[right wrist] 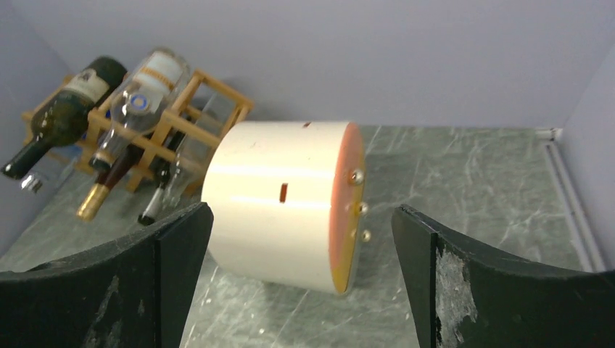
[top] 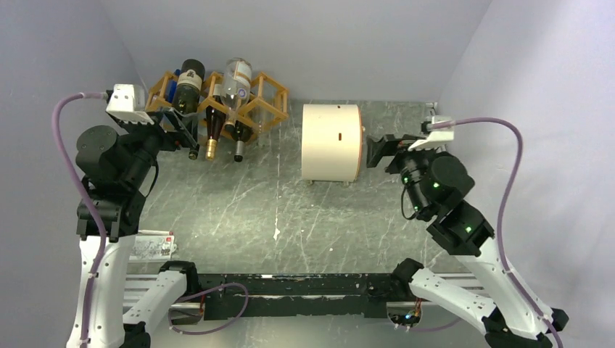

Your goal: Take the wine bottle off the wine rack

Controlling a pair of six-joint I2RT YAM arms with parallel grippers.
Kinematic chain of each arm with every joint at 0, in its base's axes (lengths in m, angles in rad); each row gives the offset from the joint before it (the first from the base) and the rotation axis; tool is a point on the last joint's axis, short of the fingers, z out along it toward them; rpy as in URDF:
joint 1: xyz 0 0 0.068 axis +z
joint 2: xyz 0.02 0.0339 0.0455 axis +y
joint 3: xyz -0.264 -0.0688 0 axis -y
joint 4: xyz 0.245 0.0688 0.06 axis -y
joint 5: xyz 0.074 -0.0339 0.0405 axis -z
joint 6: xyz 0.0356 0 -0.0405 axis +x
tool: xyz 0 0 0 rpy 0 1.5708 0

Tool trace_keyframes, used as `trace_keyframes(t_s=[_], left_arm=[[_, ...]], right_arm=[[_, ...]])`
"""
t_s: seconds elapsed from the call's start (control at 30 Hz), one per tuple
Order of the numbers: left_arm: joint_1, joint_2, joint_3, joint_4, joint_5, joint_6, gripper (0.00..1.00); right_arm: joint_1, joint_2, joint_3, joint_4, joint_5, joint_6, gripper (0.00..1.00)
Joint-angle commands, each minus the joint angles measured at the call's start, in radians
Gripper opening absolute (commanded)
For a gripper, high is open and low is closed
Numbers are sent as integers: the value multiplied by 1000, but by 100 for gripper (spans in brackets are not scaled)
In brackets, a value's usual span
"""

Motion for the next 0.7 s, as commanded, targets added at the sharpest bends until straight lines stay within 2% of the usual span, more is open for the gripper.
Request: trace_keyframes(t_s=[0.0,0.27,0.67], left_arm=[[2,-17,-67,64,7,-40,99],[2,6,-164,87,35,-75,98],[4,167,-174,134,194,-175,98]], right_arm=[[83,9,-65,76,79,60,100],[211,59,-165,82,207,158,100],[283,240,-124,9,265,226,100]])
